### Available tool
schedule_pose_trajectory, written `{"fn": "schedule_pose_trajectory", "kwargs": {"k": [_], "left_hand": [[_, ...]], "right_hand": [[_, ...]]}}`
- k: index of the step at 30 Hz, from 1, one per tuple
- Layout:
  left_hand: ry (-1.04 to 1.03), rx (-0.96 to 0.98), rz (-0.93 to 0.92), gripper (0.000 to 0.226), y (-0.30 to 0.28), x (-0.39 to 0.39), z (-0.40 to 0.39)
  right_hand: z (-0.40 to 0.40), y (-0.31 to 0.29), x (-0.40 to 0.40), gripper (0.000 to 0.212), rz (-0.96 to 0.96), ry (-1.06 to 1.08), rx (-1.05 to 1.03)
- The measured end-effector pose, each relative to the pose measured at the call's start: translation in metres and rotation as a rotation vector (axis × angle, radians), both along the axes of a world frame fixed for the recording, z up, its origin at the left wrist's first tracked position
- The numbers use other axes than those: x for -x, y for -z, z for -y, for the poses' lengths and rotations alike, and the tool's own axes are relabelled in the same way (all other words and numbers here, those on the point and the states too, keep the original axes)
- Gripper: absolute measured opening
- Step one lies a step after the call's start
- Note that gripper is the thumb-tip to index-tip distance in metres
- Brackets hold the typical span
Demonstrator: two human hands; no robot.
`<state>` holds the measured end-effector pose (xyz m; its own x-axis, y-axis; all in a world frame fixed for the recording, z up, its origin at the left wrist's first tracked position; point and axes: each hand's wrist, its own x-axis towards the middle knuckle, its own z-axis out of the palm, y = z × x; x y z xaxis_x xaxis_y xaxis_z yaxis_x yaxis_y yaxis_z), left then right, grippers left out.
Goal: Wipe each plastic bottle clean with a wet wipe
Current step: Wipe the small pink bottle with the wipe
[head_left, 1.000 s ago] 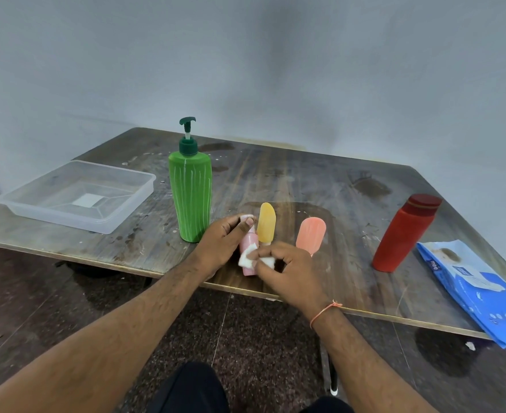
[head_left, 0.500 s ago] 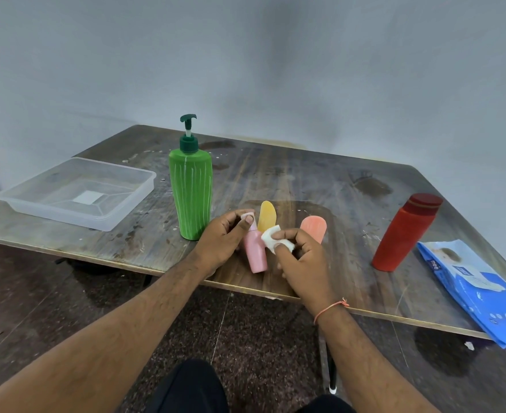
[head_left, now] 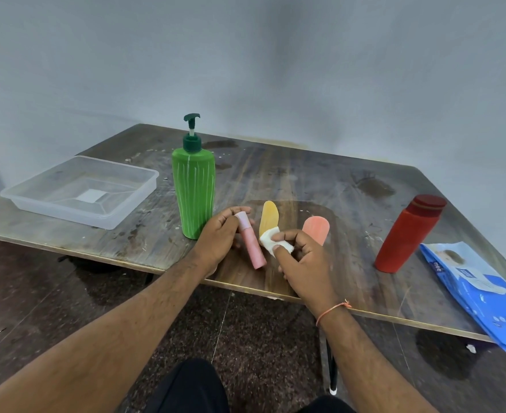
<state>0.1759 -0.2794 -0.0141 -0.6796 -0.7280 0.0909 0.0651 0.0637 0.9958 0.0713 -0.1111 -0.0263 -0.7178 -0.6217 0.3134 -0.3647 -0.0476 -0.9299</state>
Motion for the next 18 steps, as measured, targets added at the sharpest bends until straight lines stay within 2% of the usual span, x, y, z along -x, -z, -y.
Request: {"fn": "schedule_pose_trajectory", "kwargs": {"k": [6, 11, 18], "left_hand": [[-0.025, -0.035, -0.011, 0.039, 0.0051, 0.0038, 0.0071], [-0.023, -0.041, -0.028, 0.037, 0.0077, 0.0042, 0.0084], [0.023, -0.108, -0.047, 0.039, 0.0040, 0.0022, 0.0100]], "right_hand": [[0.0015, 0.0014, -0.0022, 0.023, -0.026, -0.060, -0.055], [-0.0003, 0.0034, -0.0032, 0.017, -0.125, -0.125, -0.155], [0.0006, 0.0025, -0.0049, 0.022, -0.265, -0.109, -0.278]]}}
